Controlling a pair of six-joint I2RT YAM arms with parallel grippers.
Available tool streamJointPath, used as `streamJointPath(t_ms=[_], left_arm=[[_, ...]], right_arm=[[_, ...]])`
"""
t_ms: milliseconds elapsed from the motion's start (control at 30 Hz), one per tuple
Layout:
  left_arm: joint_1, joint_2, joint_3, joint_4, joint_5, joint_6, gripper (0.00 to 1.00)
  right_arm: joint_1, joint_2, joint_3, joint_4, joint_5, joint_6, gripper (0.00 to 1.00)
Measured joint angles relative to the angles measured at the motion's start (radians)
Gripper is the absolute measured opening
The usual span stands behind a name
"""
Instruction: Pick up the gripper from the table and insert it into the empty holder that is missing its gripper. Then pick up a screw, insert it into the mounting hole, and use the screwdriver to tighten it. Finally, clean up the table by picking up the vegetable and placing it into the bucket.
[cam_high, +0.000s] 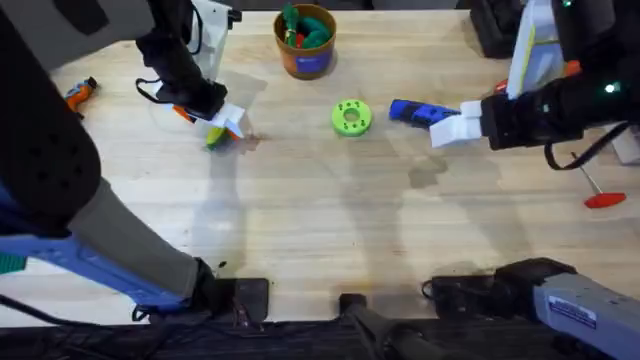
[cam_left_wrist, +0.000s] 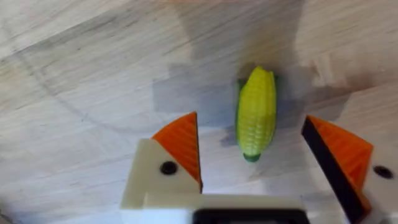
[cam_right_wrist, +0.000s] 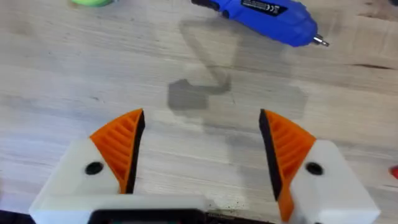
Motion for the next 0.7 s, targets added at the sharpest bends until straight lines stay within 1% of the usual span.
streamJointPath(t_ms=[100,200,233,267,333,367,433,467,500,533,700], left_arm=[[0.006,0.036,0.000,0.018,0.001,0.000,0.985],[0.007,0.044,0.000,0.024,0.001,0.000,0.992],[0.007,0.044,0.000,0.024,0.001,0.000,0.968],[0.007,0.044,0.000,0.024,0.001,0.001,0.912],[0.007,0.044,0.000,0.024,0.001,0.001,0.695],[0.007,0.044,0.000,0.024,0.001,0.004,0.547],[0.007,0.044,0.000,0.025,0.001,0.006,0.303],[0.007,0.044,0.000,0.027,0.001,0.005,0.162],[0.007,0.043,0.005,0.027,0.002,0.010,0.051],[0.007,0.042,0.006,0.029,0.001,0.011,0.024],[0.007,0.043,0.006,0.033,0.002,0.006,0.030]], right_arm=[[0.000,0.000,0.000,-0.002,0.000,0.000,0.991],[0.000,0.000,0.000,-0.002,0.000,0.000,0.991],[0.000,0.000,0.000,-0.002,0.000,0.000,0.991],[0.000,0.000,0.000,-0.002,0.000,0.000,0.991],[0.000,0.000,0.000,-0.002,0.000,0.000,0.991],[0.000,0.000,0.000,-0.002,0.000,0.000,0.991],[0.000,0.000,0.000,-0.002,0.000,0.000,0.991],[0.000,0.000,0.000,-0.002,0.000,0.000,0.991],[0.000,0.000,0.000,-0.002,0.000,0.000,0.991],[0.000,0.000,0.000,-0.002,0.000,0.000,0.991],[0.000,0.000,0.000,-0.003,0.000,0.000,0.991]])
